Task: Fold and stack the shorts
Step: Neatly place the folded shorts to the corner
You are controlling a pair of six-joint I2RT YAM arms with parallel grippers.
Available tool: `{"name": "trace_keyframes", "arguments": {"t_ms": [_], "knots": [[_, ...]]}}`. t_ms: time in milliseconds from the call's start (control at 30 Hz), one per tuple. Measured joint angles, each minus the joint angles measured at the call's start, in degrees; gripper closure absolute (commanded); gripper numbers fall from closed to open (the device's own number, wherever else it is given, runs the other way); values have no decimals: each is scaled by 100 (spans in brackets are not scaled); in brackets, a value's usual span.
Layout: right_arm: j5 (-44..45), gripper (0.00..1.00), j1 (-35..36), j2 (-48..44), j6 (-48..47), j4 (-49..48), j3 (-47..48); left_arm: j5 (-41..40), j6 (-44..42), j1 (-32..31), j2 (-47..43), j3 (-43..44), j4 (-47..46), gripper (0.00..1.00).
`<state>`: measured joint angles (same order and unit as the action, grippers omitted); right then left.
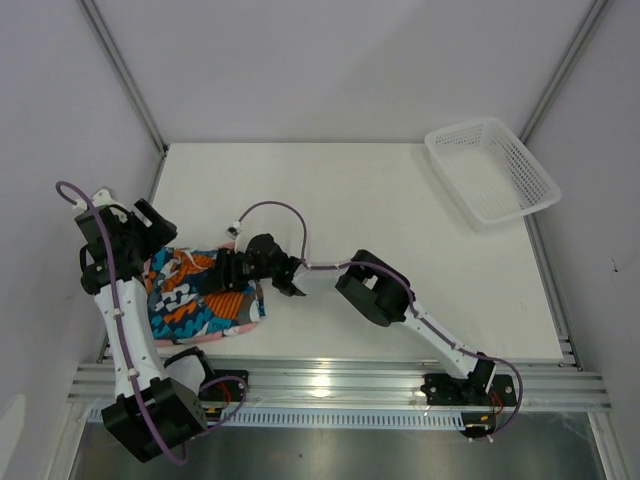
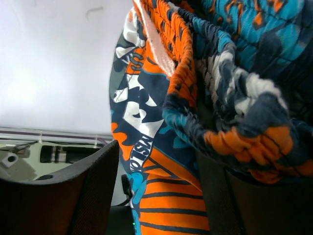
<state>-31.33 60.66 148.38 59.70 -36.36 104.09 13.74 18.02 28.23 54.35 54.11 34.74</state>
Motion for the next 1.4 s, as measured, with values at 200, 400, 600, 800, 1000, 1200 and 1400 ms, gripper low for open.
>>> {"name": "trace_keyframes", "arguments": {"t_ms": [200,400,600,800,1000,1200,1400], "knots": [[234,28,37,-494,-962,1064,13,61,-2,-7,0,0,-2,15],[619,27,-188,-2435,-1904,1611,-1047,39,66,-415,0,0,-20,14],[1360,26,-1158,-4767,-2680,1860,-2461,-256,483,-1631,-17,-28,-291,14],[2459,24,-2179,-7128,-3191,2275,-4774,-741,1080,-3029,-621,-765,-1008,13],[3989,4,-2326,-9298,-3644,3106,-6478,-1259,1263,-3888,-1744,-1996,-1598,13],[5327,0,-2369,-11077,-3659,3731,-7440,-1862,1252,-4621,-2420,-3010,-1947,13],[6028,0,-2374,-11599,-3528,4059,-7952,-1958,1054,-4669,-3279,-3740,-2229,12]]}}
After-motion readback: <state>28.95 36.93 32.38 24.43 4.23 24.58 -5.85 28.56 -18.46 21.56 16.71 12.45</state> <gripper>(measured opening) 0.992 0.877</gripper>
